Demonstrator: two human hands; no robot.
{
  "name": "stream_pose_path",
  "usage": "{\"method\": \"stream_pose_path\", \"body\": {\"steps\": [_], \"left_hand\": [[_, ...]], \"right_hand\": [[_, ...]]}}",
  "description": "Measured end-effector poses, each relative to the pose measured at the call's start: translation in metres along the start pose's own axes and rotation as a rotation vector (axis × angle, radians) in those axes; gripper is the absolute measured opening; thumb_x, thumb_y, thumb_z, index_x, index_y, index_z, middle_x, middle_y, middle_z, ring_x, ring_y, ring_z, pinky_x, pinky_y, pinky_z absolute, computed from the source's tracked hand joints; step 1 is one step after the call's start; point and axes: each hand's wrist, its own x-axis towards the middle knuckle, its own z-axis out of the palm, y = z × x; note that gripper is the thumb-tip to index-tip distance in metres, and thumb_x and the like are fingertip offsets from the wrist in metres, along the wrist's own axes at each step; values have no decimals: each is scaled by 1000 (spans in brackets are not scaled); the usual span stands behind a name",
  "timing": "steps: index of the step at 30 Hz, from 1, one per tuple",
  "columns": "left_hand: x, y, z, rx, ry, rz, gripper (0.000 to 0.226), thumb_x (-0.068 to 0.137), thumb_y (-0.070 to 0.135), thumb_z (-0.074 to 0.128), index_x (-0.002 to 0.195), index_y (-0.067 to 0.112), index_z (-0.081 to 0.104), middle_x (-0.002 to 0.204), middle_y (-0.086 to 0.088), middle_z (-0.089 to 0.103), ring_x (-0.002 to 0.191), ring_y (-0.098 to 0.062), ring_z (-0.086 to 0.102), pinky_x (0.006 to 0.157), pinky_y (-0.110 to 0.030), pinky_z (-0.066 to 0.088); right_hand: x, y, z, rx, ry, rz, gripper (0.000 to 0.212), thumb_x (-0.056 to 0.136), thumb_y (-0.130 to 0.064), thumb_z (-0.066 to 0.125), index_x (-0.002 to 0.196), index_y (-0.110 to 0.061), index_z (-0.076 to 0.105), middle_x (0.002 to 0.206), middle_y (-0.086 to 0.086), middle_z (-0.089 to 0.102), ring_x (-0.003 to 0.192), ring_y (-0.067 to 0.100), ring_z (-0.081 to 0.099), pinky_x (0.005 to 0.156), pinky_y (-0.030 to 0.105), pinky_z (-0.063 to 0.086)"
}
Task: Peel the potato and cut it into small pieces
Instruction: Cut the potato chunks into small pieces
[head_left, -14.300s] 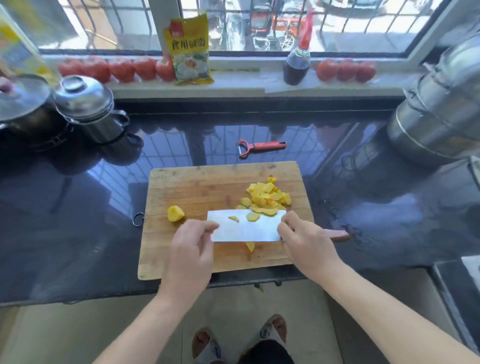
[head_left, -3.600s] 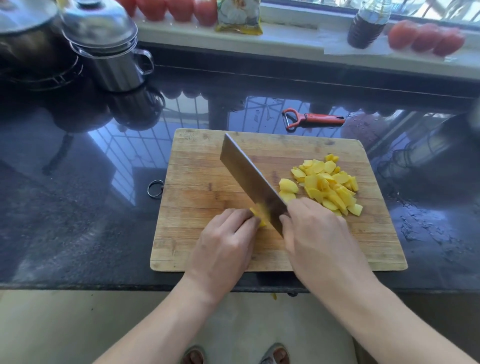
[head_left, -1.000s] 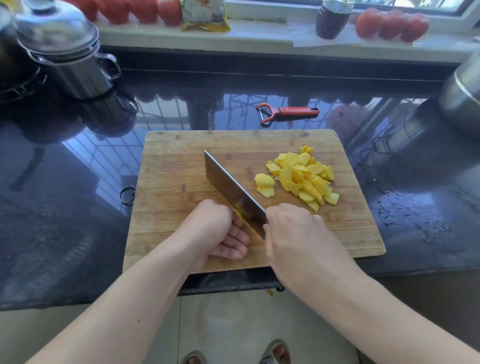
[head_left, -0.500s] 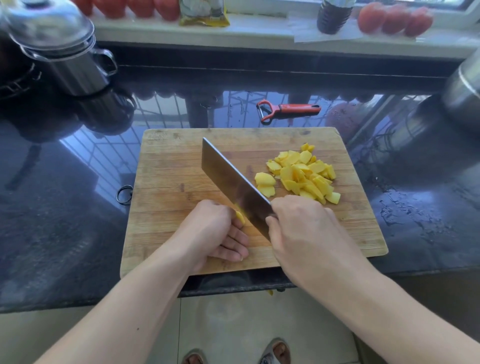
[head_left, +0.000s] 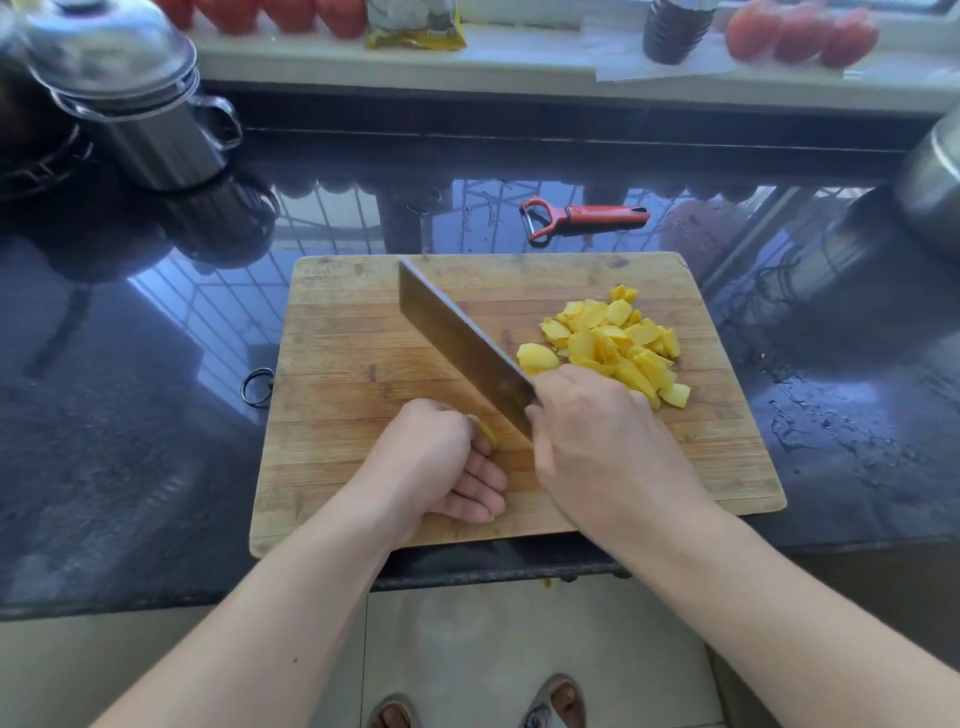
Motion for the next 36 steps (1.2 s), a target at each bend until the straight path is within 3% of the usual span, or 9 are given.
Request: {"method": "stream_pose_path", "body": {"steps": [4, 10, 18, 23, 36], "left_hand": [[-2, 1, 0, -9, 4, 2, 29, 108, 12, 42, 100, -6, 62, 69, -22, 73, 50, -31, 69, 49, -34, 60], [-2, 3, 1, 5, 7, -20, 26, 105, 9, 41, 103, -7, 61, 69, -21, 74, 53, -32, 72, 49, -34, 60], [-2, 2, 3, 10, 26, -6, 26, 105, 7, 39, 106, -9, 60, 67, -21, 73, 52, -32, 71, 47, -33, 58], [-2, 3, 3, 12, 24, -21, 27, 106, 8, 38, 103, -7, 61, 67, -20, 73, 51, -31, 71, 48, -34, 59], [0, 4, 5, 24, 41, -47, 27, 105, 8, 41, 105, -9, 62, 60, -19, 70, 45, -29, 68, 44, -33, 60]], "right_hand": [[-8, 11, -10, 54, 37, 17, 38, 97, -25, 54, 66, -25, 32, 71, -8, 45, 71, 26, 49, 61, 39, 40], [-19, 1, -15, 1, -57, 6, 24, 100, -30, 49, 77, -20, 45, 80, -4, 52, 74, 26, 54, 61, 40, 45], [-25, -1, -23, -61, -124, 9, 17, 97, -26, 49, 81, -21, 46, 84, -3, 51, 76, 27, 55, 66, 43, 51], [-30, -2, -24, -113, -143, 17, 18, 97, -27, 48, 81, -23, 41, 85, -3, 47, 73, 27, 48, 62, 39, 43], [-19, -11, -5, -98, -128, -26, 21, 98, -24, 49, 83, -26, 33, 86, -5, 41, 82, 32, 55, 62, 37, 32]]}}
